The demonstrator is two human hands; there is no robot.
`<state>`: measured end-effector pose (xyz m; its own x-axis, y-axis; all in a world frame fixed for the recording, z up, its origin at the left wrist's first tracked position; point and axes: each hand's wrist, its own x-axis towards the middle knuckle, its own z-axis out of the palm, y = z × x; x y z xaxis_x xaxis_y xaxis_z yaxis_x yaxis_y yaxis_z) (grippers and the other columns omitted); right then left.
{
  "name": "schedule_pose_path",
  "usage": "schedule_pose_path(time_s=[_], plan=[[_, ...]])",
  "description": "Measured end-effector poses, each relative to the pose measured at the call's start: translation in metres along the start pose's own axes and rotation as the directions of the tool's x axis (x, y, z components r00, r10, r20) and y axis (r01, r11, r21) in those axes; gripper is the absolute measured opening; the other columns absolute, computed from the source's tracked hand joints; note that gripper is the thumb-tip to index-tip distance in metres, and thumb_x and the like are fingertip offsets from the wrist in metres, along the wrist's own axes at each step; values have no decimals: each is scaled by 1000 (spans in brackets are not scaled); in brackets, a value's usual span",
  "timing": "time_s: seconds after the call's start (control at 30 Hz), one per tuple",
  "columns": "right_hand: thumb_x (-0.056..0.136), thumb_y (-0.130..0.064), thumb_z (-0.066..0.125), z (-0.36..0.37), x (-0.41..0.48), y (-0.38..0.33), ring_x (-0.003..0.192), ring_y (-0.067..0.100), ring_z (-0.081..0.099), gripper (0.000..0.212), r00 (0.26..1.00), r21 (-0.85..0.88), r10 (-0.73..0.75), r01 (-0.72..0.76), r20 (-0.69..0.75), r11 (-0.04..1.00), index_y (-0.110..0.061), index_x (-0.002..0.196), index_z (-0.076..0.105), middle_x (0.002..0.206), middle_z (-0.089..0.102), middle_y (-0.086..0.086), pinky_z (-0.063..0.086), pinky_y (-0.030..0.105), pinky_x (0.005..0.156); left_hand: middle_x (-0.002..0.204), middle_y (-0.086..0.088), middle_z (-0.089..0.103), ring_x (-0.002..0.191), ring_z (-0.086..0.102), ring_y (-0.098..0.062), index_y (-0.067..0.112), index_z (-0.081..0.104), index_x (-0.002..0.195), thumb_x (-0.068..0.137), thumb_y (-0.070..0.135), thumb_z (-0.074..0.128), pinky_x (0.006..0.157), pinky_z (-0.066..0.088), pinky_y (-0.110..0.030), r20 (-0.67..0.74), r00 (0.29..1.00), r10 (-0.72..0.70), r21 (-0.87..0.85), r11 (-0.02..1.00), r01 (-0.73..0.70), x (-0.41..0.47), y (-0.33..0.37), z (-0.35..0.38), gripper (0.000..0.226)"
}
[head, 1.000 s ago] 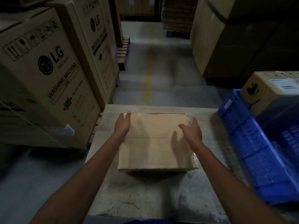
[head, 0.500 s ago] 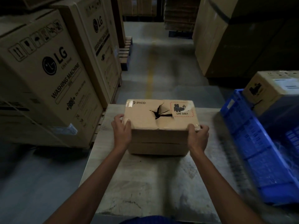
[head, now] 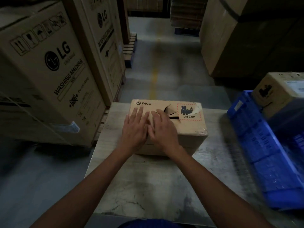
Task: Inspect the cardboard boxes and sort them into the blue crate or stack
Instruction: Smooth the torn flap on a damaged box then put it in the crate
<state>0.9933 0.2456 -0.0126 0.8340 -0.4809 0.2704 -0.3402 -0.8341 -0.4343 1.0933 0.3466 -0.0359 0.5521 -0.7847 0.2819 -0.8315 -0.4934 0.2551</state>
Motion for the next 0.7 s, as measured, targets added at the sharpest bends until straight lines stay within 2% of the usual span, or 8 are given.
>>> schedule_pose_path(time_s=[0.1, 0.27, 0.37, 0.47, 0.53, 0.6, 0.63, 0.7], plan=[[106, -41, 25, 8, 13, -1, 154, 27, 15, 59, 956, -157, 113, -72, 271, 985, -17, 160, 20, 169, 9, 14, 26, 44, 119, 165, -7, 23, 152, 18, -27, 23, 31, 156, 94, 47, 4, 121, 12, -49, 177, 982, -68, 83, 995, 54, 3, -2, -1, 71], [108, -46, 19, 0, 18, -1, 123, 37, 57, 60, 906, -207, 134, -53, 402, 977, -19, 162, 14, 169, 0, 13, 49, 45, 94, 143, -12, 52, 131, 47, -32, 21, 56, 135, 91, 40, 25, 100, 37, -47, 129, 992, 10, 113, 993, -24, 13, -9, -11, 56], [108, -46, 19, 1, 15, -1, 119, 39, 59, 61, 909, -212, 121, -38, 398, 977, -19, 162, 12, 169, -2, 13, 49, 46, 92, 141, -13, 53, 128, 47, -33, 19, 54, 135, 91, 39, 26, 102, 37, -47, 166, 985, 52, 118, 990, -72, 14, -12, -14, 56], [107, -48, 23, -5, 18, 1, 123, 38, 57, 63, 879, -203, 113, -19, 462, 979, -19, 162, 10, 169, -4, 14, 50, 48, 94, 126, -9, 58, 112, 50, -28, 19, 58, 124, 92, 38, 26, 92, 41, -44, 160, 985, 72, 176, 979, -100, 23, -11, -22, 49], [105, -47, 35, -14, 24, -2, 123, 35, 55, 59, 889, -228, 106, -1, 446, 974, -18, 155, 29, 165, 18, 16, 50, 48, 94, 115, -10, 60, 103, 53, -28, 14, 62, 113, 95, 33, 31, 85, 43, -42, 100, 994, 46, 137, 989, -60, 36, -5, -26, 41], [98, -42, 48, -21, 33, -2, 127, 35, 49, 48, 943, -307, 88, 16, 321, 951, -15, 138, 51, 147, 45, 13, 45, 52, 99, 127, -19, 59, 117, 55, -36, 9, 62, 122, 96, 31, 31, 95, 45, -46, 70, 996, 62, 65, 996, -66, 48, 4, -24, 46], [96, -38, 51, -22, 36, 0, 135, 36, 42, 49, 957, -333, 91, 5, 274, 943, -15, 139, 51, 148, 44, 13, 40, 54, 106, 142, -22, 50, 131, 47, -40, 8, 57, 133, 98, 30, 31, 105, 40, -49, 84, 994, 76, 40, 996, -80, 52, 7, -21, 49], [99, -40, 45, -19, 37, 11, 152, 36, 16, 62, 949, -332, 120, -18, 291, 943, -18, 156, 30, 166, 17, 13, 21, 55, 121, 164, -15, 22, 151, 18, -33, 14, 33, 153, 104, 32, 27, 120, 19, -51, 195, 980, 39, 4, 999, -41, 53, 10, -12, 53]])
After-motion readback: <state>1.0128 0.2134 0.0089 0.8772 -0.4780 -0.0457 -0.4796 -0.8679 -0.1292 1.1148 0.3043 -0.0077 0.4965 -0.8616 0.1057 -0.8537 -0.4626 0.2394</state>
